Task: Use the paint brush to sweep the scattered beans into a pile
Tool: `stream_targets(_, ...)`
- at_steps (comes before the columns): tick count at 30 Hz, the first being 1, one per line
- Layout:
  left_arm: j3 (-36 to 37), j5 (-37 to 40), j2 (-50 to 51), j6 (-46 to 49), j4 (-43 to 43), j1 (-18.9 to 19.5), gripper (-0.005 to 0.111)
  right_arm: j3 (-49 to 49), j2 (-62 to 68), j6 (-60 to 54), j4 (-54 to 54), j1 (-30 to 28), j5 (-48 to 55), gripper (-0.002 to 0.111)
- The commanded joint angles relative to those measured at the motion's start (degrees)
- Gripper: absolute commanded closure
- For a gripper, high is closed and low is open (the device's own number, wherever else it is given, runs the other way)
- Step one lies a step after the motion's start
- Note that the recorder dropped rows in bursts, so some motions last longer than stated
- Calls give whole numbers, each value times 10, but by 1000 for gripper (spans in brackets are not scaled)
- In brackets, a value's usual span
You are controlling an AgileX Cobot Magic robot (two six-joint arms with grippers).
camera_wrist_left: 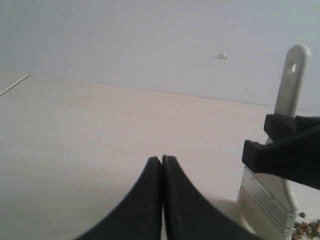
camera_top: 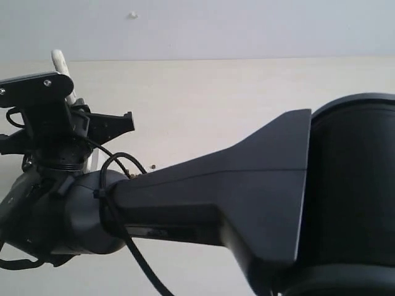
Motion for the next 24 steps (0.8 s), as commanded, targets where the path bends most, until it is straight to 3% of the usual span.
stream_targets(1,0,-1,-1,-2,-4,-3,107,-5,9,3,46,0,27,108)
stream_targets(14,0,-1,-1,-2,-4,-3,107,-5,9,-106,129,0,121,108)
stream_targets(24,0,-1,-1,-2,-4,-3,107,-5,9,-156,132,0,123,108)
